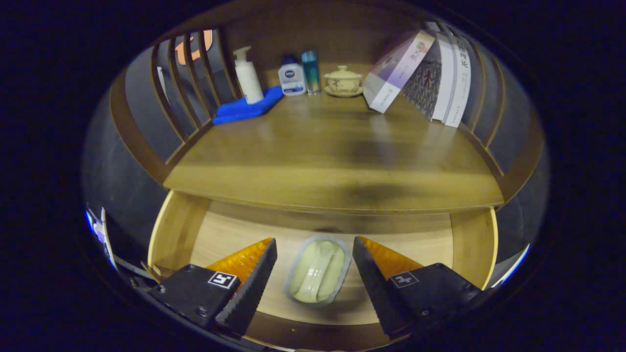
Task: Pull open the drawer, take out the items inside it, and place them on the countertop above the cabinet.
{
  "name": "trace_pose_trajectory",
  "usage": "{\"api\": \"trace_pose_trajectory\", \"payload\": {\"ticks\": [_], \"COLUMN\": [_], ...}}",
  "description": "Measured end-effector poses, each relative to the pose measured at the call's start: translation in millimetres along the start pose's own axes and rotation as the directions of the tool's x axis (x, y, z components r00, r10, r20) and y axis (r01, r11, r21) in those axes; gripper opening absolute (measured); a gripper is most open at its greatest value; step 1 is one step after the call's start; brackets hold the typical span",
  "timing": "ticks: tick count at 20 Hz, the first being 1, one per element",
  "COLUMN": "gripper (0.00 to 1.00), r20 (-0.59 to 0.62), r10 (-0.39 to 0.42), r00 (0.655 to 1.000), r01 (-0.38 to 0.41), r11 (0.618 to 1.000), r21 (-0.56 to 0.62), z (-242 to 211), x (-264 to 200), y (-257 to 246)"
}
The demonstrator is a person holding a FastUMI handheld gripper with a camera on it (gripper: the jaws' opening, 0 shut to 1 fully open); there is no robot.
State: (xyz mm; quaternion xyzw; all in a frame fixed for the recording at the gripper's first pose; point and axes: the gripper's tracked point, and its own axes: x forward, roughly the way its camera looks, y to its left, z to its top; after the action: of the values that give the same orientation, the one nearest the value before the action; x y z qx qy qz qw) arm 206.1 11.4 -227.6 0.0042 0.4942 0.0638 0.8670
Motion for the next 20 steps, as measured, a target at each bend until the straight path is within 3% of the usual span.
{"api": "trace_pose_trajectory", "payload": {"ticks": [3, 7, 8, 9, 12, 16, 20], "gripper": [0.95, 0.83, 0.72, 0.67, 0.43, 0.21, 0.2], "r20": [-0.101, -0.158, -0.173, -0.19, -0.21, -0.21, -0.201], "r10": [0.001, -0.033, -0.053, -0.068, -0.046, -0.033, -0.029], "r00": [0.995, 0.987, 0.983, 0.979, 0.977, 0.977, 0.979], "r01": [0.002, 0.03, 0.05, 0.065, 0.043, 0.024, 0.02], "r11": [1.0, 0.999, 0.998, 0.998, 0.999, 0.999, 0.999], "r21": [0.029, -0.017, -0.024, -0.022, -0.018, -0.047, -0.049], "z": [-12.0, -24.3, -25.6, -30.0, -33.2, -38.7, -43.7], "x": [14.3, 26.5, 29.3, 30.8, 30.6, 28.1, 18.1], "y": [2.1, 4.5, 2.3, 0.1, 3.7, 5.4, 5.8]}}
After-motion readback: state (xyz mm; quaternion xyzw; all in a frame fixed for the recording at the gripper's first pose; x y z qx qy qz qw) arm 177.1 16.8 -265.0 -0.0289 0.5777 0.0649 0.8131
